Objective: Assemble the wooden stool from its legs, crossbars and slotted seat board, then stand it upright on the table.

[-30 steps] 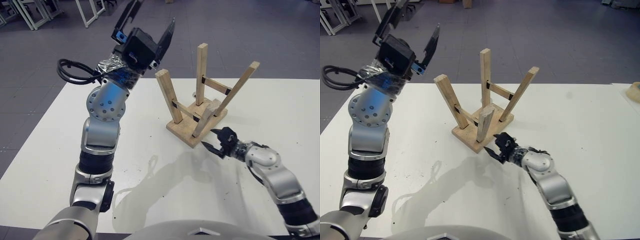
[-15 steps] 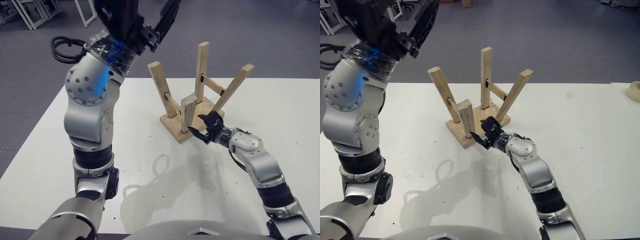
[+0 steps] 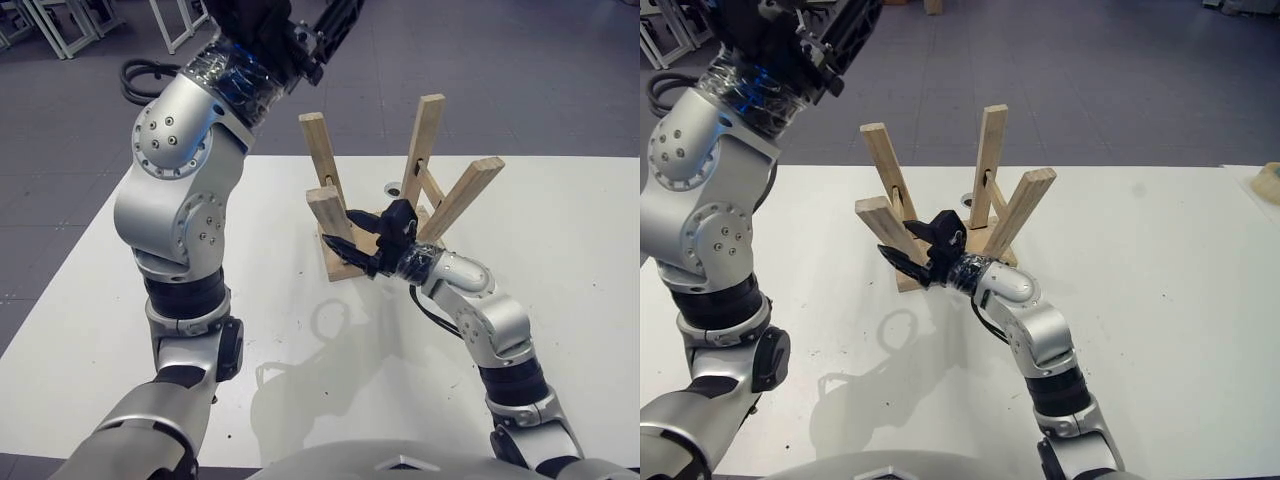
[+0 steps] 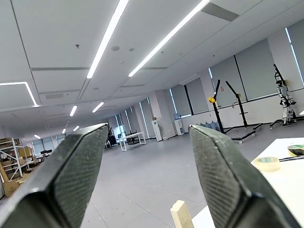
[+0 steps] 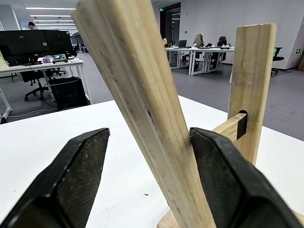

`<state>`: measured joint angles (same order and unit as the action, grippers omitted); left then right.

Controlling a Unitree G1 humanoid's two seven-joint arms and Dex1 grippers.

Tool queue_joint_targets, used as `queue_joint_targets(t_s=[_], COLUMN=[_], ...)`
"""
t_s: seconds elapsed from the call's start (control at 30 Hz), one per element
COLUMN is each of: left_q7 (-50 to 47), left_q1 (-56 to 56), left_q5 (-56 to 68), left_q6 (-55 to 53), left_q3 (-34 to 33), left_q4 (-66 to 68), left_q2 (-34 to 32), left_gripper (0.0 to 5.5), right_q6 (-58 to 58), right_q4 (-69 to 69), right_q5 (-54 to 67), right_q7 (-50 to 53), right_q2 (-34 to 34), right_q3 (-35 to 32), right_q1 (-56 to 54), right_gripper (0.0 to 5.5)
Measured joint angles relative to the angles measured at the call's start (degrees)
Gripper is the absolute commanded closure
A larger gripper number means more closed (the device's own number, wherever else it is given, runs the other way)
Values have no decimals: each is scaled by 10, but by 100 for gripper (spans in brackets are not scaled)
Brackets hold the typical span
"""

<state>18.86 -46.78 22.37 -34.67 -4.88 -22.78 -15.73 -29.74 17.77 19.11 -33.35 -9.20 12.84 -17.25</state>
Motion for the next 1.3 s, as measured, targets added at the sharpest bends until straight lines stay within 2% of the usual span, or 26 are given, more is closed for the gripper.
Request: queue_joint_targets(t_s=[0.17, 0.27, 0.33, 0.37, 0.53, 0.63, 0.7, 0.8, 0.87, 1.03, 1.13, 1.3], left_q7=[-29, -46, -40, -32, -17, 11, 32, 100, 204, 448, 521, 563], left_q1=[9, 119, 179, 191, 171, 170, 145, 100, 108, 186, 186, 155], left_q5=[105, 150, 137, 119, 108, 182, 261, 331, 342, 275, 218, 157], left_q6=[-120, -198, -185, -144, -86, -114, -128, -124, -123, -61, -5, 57], left_q3=[-22, -9, 16, 26, 16, -14, -61, -116, -121, -74, -25, 31], left_q4=[-42, -88, -69, -44, 29, 7, -6, 17, 64, 182, 244, 332], left_q2=[24, 31, 26, 24, 24, 20, 10, -41, -98, -209, -222, -194], left_gripper=[236, 236, 236, 236, 236, 236, 236, 236, 236, 236, 236, 236], right_q6=[-24, -35, -45, -50, -55, -65, -80, -113, -143, -168, -161, -101], right_q4=[86, 115, 121, 125, 136, 139, 151, 162, 145, 49, -9, -100], right_q5=[39, 58, 62, 70, 83, 106, 145, 234, 313, 371, 362, 297], right_q7=[48, 77, 85, 89, 90, 86, 79, 61, 27, -92, -186, -305], right_q2=[-30, -42, -46, -47, -55, -72, -86, -114, -157, -268, -315, -369], right_q3=[-108, -157, -162, -162, -161, -172, -194, -239, -282, -329, -322, -276], right_q1=[20, 23, 25, 25, 26, 24, 9, -29, -49, -53, -36, -38], right_gripper=[241, 241, 241, 241, 241, 241, 241, 241, 241, 241, 241, 241])
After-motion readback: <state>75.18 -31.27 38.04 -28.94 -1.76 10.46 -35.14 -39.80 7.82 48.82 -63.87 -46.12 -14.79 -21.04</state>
